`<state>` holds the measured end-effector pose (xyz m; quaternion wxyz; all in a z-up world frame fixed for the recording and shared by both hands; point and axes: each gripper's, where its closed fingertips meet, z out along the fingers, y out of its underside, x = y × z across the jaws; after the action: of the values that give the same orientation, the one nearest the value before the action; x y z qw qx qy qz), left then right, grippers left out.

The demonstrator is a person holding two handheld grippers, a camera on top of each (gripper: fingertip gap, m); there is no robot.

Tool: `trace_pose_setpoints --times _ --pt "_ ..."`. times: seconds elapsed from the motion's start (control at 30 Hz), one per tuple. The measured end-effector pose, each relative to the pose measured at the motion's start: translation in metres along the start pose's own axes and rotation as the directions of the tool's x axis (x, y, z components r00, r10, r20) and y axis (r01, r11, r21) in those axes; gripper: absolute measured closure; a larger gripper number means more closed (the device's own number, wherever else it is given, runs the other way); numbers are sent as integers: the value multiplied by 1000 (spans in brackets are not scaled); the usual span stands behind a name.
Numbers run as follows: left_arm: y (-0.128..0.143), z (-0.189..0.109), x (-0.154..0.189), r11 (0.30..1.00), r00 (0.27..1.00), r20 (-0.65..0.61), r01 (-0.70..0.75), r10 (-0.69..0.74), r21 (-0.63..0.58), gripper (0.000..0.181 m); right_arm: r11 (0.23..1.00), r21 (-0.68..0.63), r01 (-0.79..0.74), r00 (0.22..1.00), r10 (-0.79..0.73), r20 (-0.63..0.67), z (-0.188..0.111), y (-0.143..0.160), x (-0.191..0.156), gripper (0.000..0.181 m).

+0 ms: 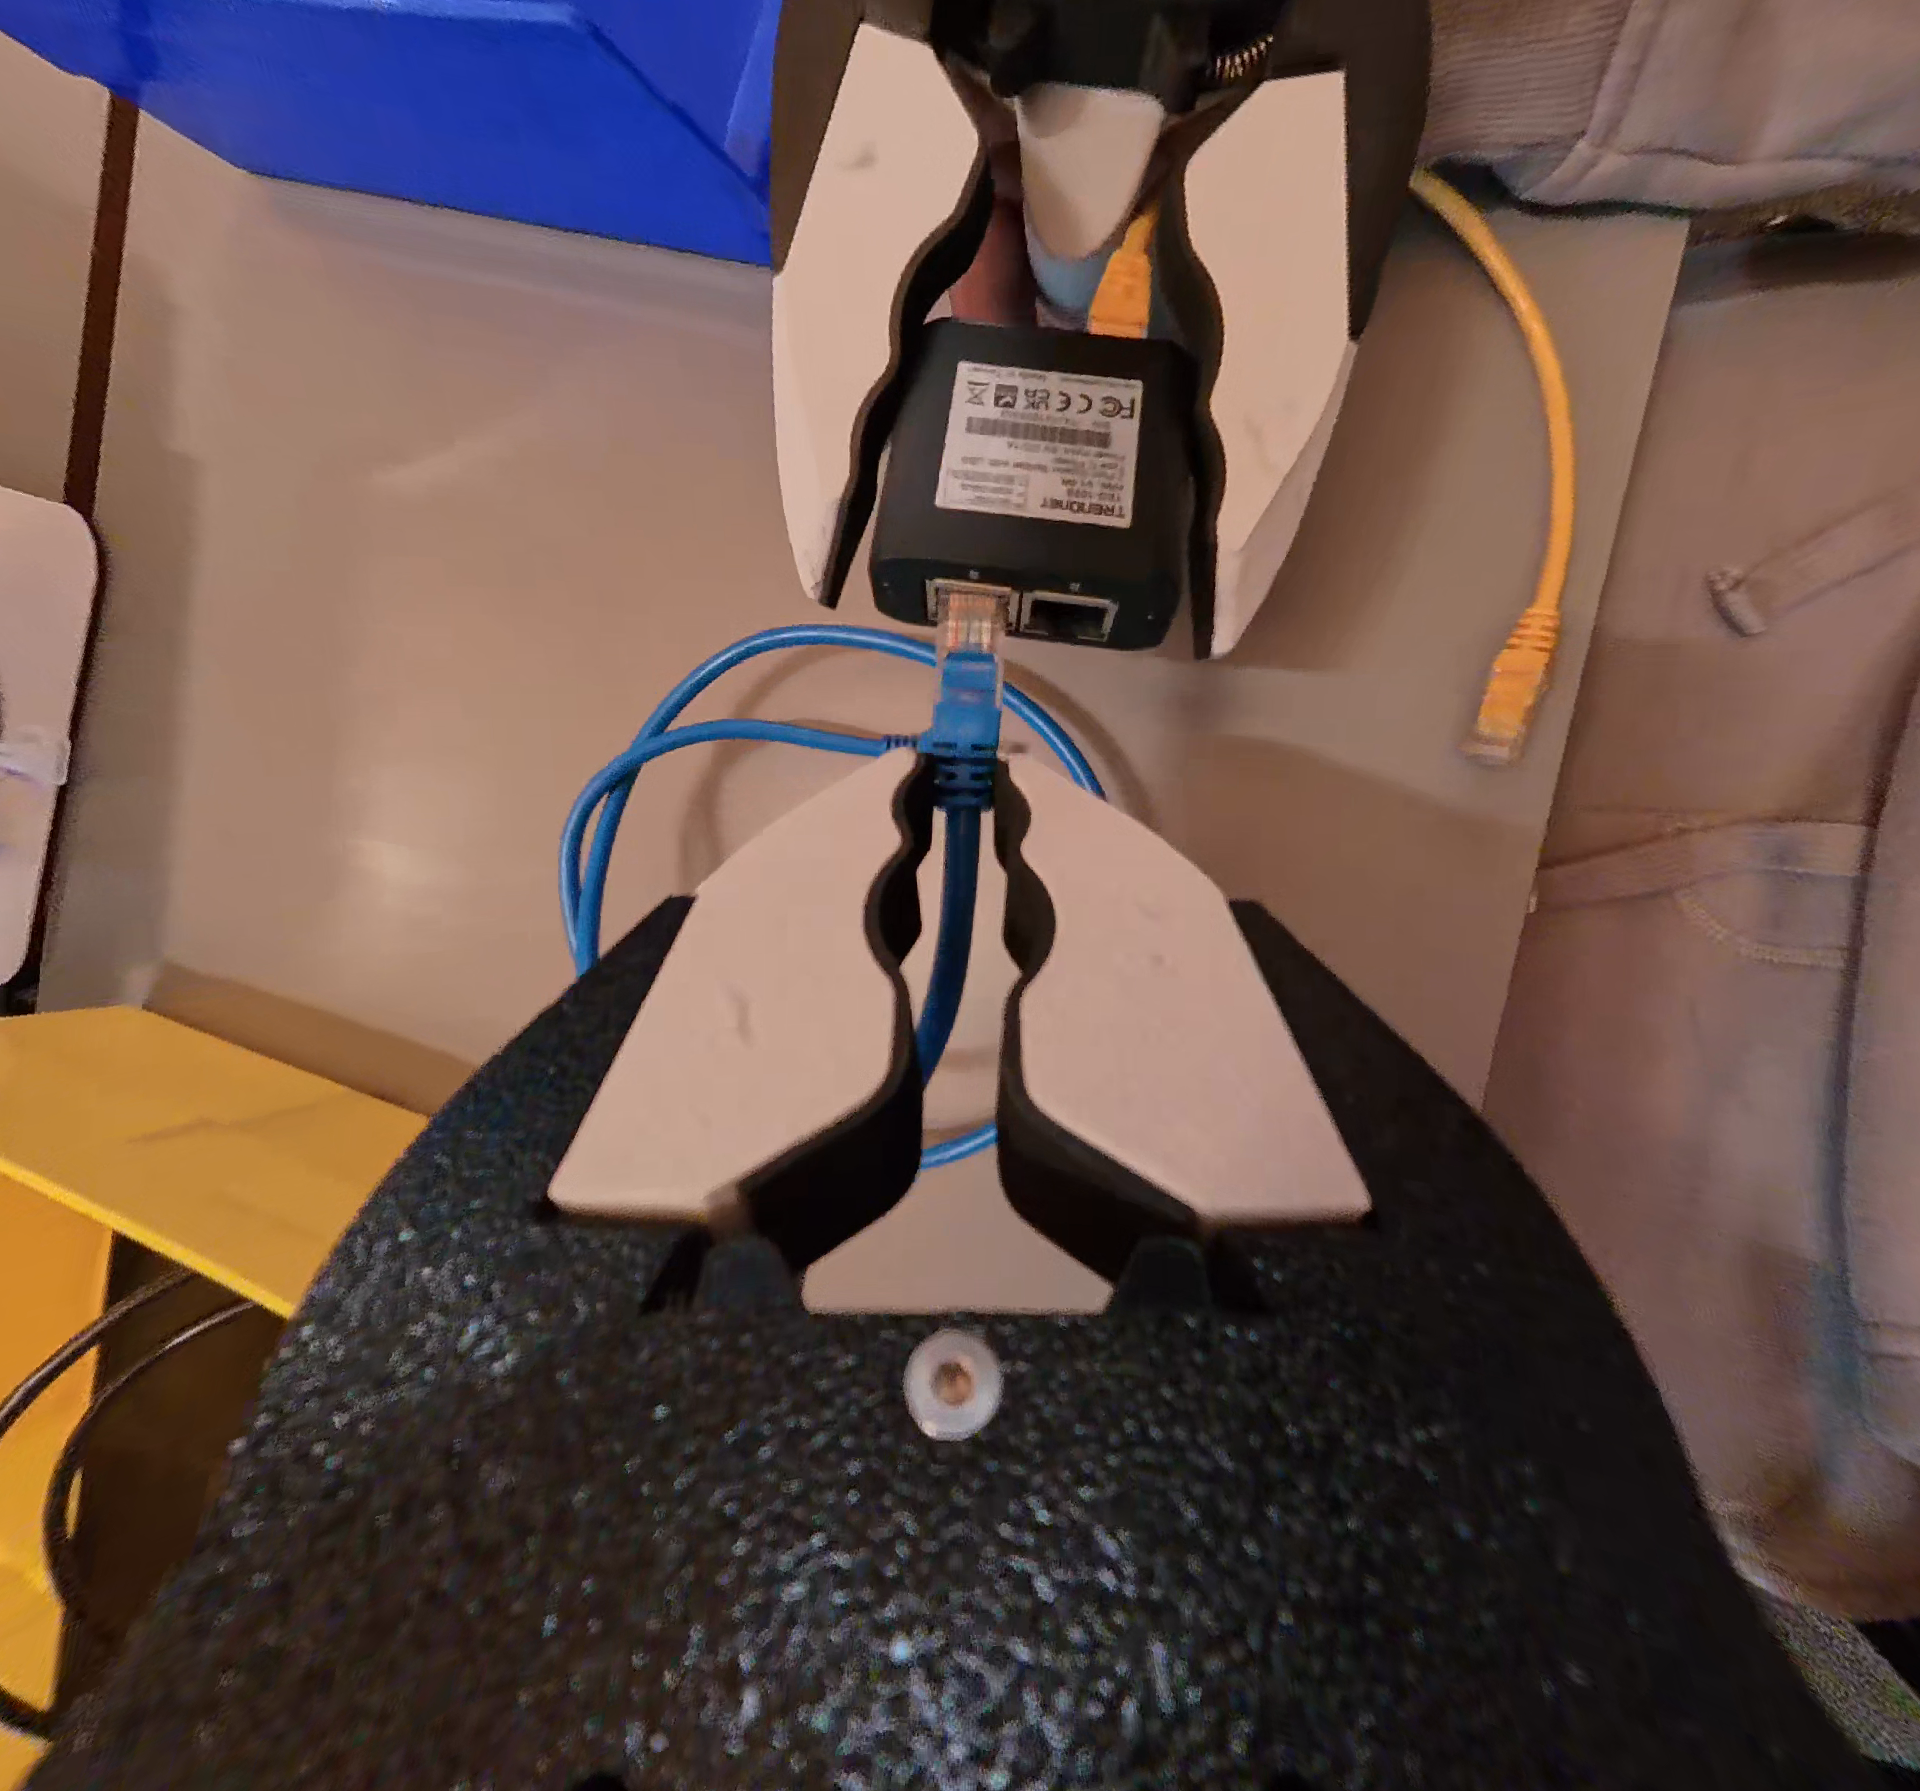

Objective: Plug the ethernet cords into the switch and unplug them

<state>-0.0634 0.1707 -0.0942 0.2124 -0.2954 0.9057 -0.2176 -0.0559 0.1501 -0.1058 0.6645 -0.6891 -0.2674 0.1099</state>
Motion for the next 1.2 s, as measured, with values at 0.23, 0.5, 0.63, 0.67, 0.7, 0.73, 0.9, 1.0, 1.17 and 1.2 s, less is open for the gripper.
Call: trace_pose_setpoints --times 0.23,0.5,0.63,0.67,0.7,0.73,0.9,1.0,1.17,1.2 --pt "1 1 0 991 996 -9 -92 92 -94 171 998 -58 23 1000 -24 -10 6 7 -2 108" --pt "5 15 -3 990 992 -39 -121 118 -76 171 1000 -5 -2 1000 2 -19 4 0 1 108" --pt "-3 15 -8 994 999 -30 -34 37 103 171 1000 23 -18 998 19 -63 -2 -3 8 108" --pt "-11 12 -11 981 1000 -22 1 4 193 170 998 51 -37 997 40 -70 -6 -6 11 108" --pt "-18 7 -14 963 1000 -13 26 -24 267 170 997 68 -46 995 52 -87 -10 -9 14 108" --pt "-22 -1 -21 945 998 18 45 -54 324 165 997 61 -39 991 46 -126 -14 -10 21 108" --pt "13 -73 -109 906 910 335 93 -246 413 144 998 67 -14 981 26 -193 -40 -23 32 108" --pt "85 -94 -169 971 830 513 138 -220 194 136 992 129 -19 983 42 -178 -47 -33 32 108" --pt "151 -68 -223 955 806 534 -122 255 -272 114 992 119 -46 983 66 -169 -43 -20 32 108" --pt "159 -57 -230 915 789 496 -199 362 -351 110 992 114 -50 984 68 -164 -41 -19 32 108"
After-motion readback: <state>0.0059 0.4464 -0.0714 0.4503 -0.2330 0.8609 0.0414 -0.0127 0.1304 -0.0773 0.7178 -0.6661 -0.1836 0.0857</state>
